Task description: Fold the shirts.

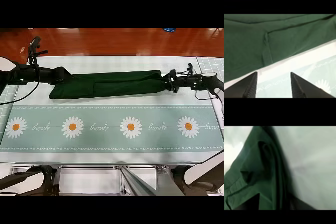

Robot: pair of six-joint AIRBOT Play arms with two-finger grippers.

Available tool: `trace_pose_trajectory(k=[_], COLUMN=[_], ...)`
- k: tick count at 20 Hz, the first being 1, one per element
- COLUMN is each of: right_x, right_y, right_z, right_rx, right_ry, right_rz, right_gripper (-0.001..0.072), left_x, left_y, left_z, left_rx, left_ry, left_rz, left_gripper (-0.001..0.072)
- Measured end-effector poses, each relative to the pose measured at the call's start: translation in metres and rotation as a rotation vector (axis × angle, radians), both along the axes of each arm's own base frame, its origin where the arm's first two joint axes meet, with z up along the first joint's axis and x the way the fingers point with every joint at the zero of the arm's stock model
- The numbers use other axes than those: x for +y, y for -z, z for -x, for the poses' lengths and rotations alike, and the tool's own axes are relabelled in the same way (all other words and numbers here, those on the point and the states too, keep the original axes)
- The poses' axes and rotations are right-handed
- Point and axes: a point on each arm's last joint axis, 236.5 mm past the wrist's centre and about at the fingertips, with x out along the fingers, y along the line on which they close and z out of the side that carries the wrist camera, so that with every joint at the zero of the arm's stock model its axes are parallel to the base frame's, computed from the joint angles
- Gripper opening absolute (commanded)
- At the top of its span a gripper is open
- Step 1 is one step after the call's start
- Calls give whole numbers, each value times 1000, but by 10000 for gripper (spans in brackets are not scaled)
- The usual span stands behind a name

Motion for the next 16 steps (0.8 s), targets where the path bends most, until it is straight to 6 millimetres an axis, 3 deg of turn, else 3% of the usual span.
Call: trace_pose_trajectory(k=[1, 2, 5, 6, 7, 8, 12, 16], right_x=[5, 10, 20, 22, 21, 20, 7, 2], right_y=[2, 1, -11, -18, -26, -34, -82, -139], right_z=[-3, -6, -15, -15, -13, -9, 22, 68], right_rx=[1, -2, -45, -59, -74, -83, -121, -196], right_ry=[-13, -23, -64, -88, -114, -146, -247, -262], right_rz=[15, 23, 47, 60, 86, 124, 303, 417], right_gripper=[119, 26, 23, 23, 23, 23, 24, 24], left_x=[0, 0, 0, -1, -1, -1, -18, -74], left_y=[0, -1, -1, -1, -2, -2, -1, 10], left_z=[0, -1, -2, -2, -3, -3, -3, -4], left_rx=[-1, -4, -10, -11, -14, -15, -21, -18], left_ry=[0, -3, -5, -5, -7, -7, 16, 83], left_rz=[1, 2, 1, 0, 0, 0, 12, 41], left_gripper=[503, 503, 499, 461, 275, 6, 14, 14])
